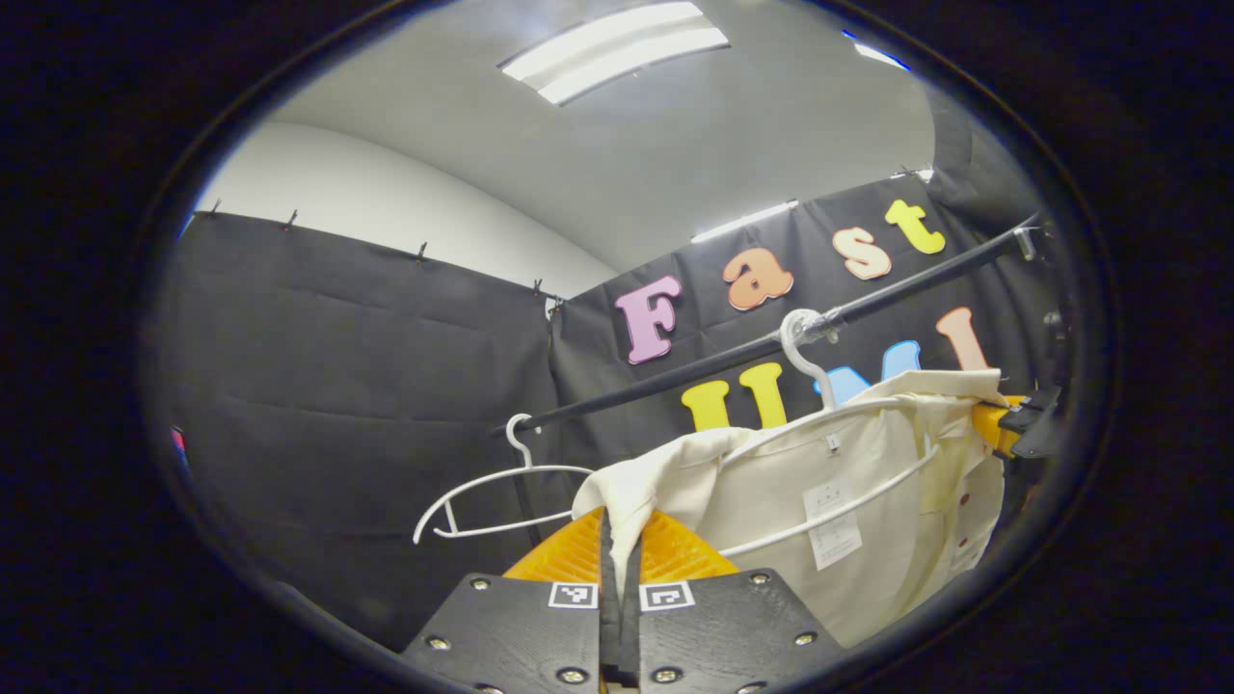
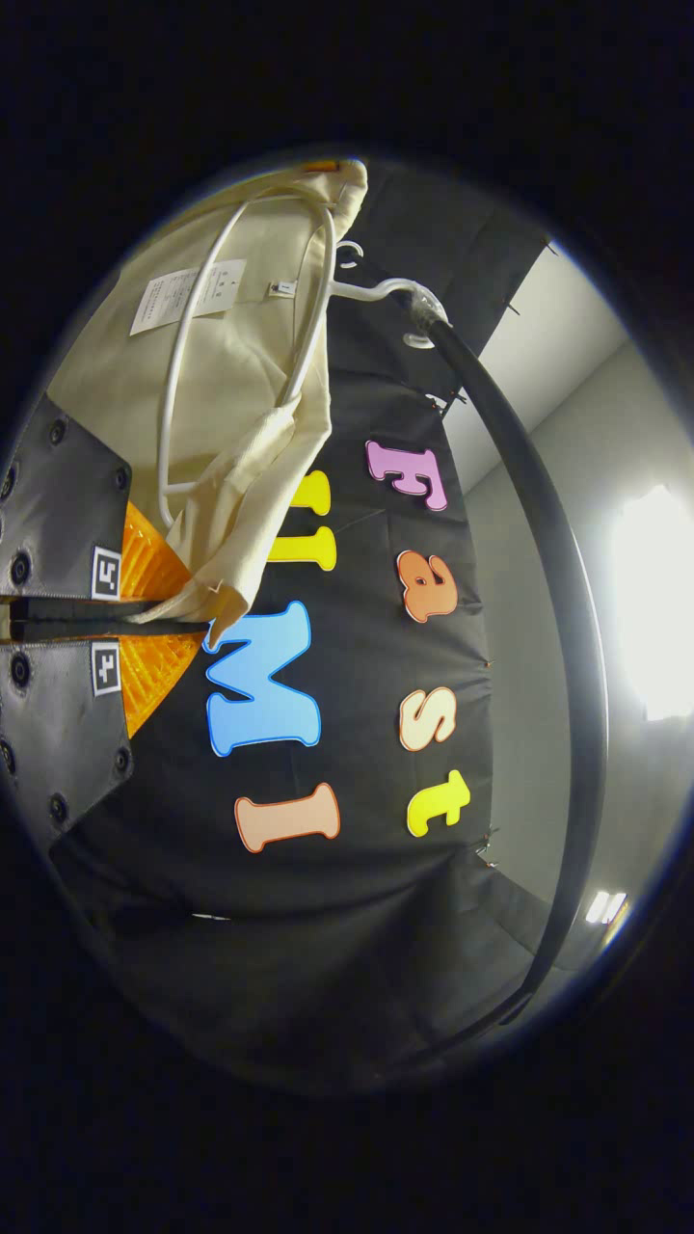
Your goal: Grasp the clothes on the hanger with both hands and then place them into the laundry hamper below.
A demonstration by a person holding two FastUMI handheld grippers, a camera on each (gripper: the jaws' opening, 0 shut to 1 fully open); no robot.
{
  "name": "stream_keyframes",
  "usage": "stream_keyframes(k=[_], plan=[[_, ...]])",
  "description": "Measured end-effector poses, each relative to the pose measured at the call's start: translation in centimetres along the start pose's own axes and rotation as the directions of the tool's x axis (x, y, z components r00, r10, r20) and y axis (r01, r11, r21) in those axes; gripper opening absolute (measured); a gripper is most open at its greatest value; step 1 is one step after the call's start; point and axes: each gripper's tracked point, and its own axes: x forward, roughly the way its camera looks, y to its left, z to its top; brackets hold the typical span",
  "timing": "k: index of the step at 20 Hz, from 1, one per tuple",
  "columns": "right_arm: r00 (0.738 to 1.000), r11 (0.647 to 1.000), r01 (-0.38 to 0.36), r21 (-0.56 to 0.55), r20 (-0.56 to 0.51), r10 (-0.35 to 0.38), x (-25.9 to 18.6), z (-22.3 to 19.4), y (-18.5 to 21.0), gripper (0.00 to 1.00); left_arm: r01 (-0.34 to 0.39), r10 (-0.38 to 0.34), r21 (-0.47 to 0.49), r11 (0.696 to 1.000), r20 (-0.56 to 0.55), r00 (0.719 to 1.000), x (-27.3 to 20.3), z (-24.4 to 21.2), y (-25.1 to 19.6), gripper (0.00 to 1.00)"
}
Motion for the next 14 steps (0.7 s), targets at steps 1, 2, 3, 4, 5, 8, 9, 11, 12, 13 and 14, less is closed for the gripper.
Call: stream_keyframes(k=[1, 2, 3, 4, 5, 8, 9, 11, 12, 13, 14], plan=[[1.000, 1.000, -0.014, 0.003, 0.001, 0.014, 0.0, 0.0, 0.3, 0.01, 0.007, -0.007, -0.009, 1.000, 0.003, 1.000, -0.1, -0.1, -0.1, 0.01], [1.000, 1.000, -0.024, 0.006, -0.001, 0.024, 0.1, 0.0, 0.5, 0.01, 0.024, -0.024, -0.009, 1.000, -0.003, 1.000, 0.1, -0.2, -0.2, 0.01], [0.999, 0.999, -0.036, 0.012, -0.005, 0.036, 0.1, -0.1, 0.6, 0.01, 0.037, -0.037, -0.024, 0.999, 0.000, 0.999, -0.1, -0.3, -0.3, 0.01], [0.999, 0.999, -0.040, 0.020, -0.012, 0.040, 0.1, -0.2, 0.6, 0.01, 0.068, -0.068, -0.045, 0.997, 0.000, 0.998, 0.0, -0.3, -0.7, 0.01], [0.999, 0.999, -0.040, 0.025, -0.024, 0.040, 0.2, -0.3, 0.6, 0.01, 0.104, -0.105, -0.052, 0.993, -0.024, 0.994, 0.0, -0.9, -1.2, 0.01], [0.999, 0.999, -0.027, 0.039, -0.037, 0.028, 0.1, 0.2, 0.3, 0.01, 0.196, -0.210, -0.117, 0.974, -0.127, 0.969, -0.1, -3.3, -2.2, 0.01], [0.999, 0.999, -0.024, 0.046, -0.038, 0.026, -0.2, 0.4, 0.2, 0.01, 0.195, -0.213, -0.135, 0.971, -0.134, 0.968, -0.3, -3.5, -1.8, 0.01], [0.998, 0.998, -0.031, 0.053, -0.051, 0.033, -0.2, 0.2, 0.2, 0.01, 0.188, -0.207, -0.165, 0.968, -0.109, 0.972, -0.4, -2.6, -1.0, 0.01], [0.997, 0.998, -0.036, 0.049, -0.063, 0.039, 0.2, -0.2, 0.2, 0.01, 0.188, -0.207, -0.159, 0.969, -0.110, 0.972, -0.3, -2.6, -0.8, 0.00], [0.997, 0.998, -0.038, 0.045, -0.065, 0.040, 0.6, -0.2, 0.0, 0.01, 0.180, -0.197, -0.139, 0.974, -0.113, 0.974, -0.3, -2.4, -0.1, 0.00], [0.998, 0.999, -0.033, 0.042, -0.056, 0.035, 1.0, 0.0, -0.2, 0.01, 0.170, -0.182, -0.126, 0.977, -0.095, 0.979, 0.2, -1.7, 0.5, 0.00]])
